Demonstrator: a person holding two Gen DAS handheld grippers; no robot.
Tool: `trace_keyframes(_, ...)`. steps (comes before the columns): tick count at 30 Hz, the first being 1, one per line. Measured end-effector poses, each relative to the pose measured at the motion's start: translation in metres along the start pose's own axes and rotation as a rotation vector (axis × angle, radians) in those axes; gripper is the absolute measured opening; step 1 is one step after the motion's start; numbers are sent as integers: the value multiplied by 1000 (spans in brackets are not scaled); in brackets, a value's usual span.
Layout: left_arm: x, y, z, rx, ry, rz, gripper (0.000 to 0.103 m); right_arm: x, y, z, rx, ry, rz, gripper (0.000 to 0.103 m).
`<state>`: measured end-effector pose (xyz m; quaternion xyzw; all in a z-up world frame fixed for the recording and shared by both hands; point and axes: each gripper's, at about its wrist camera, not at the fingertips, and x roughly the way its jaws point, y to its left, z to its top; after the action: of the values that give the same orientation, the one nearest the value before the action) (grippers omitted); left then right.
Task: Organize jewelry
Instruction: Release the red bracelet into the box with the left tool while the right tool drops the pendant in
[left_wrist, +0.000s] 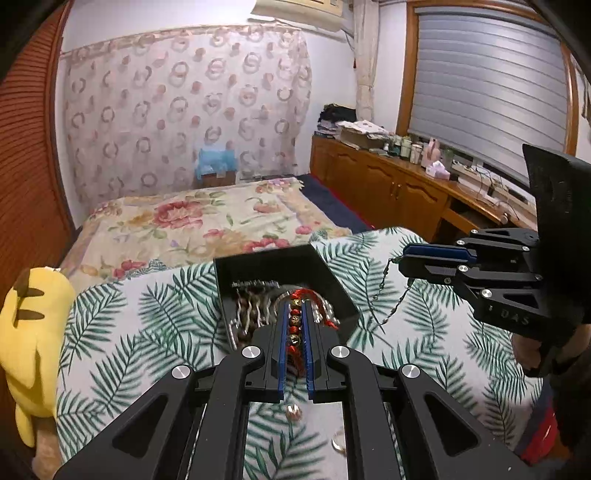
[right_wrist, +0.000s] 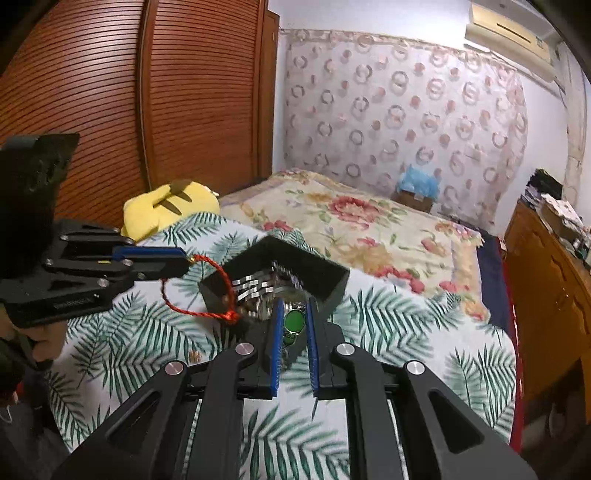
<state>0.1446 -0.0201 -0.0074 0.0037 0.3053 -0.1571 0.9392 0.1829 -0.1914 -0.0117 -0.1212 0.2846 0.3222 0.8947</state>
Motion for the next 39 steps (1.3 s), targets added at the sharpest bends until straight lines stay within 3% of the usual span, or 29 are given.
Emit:
trace_keyframes(11,28,19,12,-22,18,24,6,34,-5,35,-16,-12,71,14)
trace_keyframes(22,54,26,13,-22,65,25,6,74,-5,22,3,71,107,16)
trace_keyframes(39,72,27,20,-9,90,14,8,67,-20,0,51,79,77,16)
